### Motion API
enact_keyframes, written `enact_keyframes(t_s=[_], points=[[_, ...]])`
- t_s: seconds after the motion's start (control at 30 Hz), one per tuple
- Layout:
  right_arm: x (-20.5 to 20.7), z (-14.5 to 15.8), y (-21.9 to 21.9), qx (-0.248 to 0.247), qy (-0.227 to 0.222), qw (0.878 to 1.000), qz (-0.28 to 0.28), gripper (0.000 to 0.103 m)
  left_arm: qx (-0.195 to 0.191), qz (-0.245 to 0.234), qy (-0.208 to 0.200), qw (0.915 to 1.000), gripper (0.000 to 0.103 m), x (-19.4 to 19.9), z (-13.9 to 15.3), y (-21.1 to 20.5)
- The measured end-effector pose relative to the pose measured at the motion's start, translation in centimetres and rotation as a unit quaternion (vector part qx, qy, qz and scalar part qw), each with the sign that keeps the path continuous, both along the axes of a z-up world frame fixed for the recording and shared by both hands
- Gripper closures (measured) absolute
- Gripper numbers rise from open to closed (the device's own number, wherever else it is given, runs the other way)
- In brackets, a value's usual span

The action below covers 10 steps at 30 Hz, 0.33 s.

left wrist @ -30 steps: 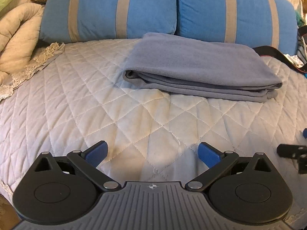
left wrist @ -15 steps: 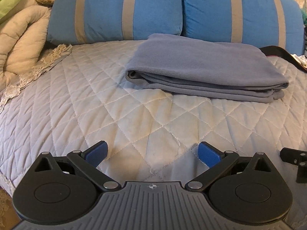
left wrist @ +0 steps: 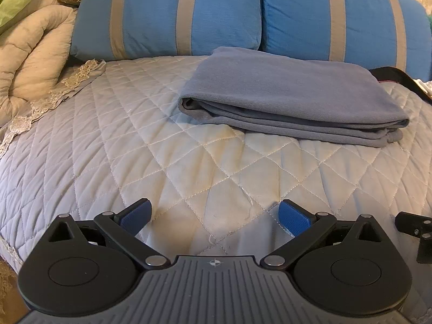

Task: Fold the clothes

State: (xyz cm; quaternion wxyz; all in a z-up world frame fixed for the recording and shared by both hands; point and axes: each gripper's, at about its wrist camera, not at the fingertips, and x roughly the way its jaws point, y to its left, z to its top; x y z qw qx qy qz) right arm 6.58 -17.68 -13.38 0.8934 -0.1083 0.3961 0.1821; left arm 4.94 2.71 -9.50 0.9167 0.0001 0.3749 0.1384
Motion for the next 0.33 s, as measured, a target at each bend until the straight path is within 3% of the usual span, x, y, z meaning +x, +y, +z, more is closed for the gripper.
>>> enact_keyframes(t_s=[0.33], points=[[-0.04, -0.02, -0.02, -0.001, 0.000, 1.000, 0.001, 0.000, -0.002, 0.005, 0.001, 1.0000, 0.000, -0.05, 0.01, -0.06]])
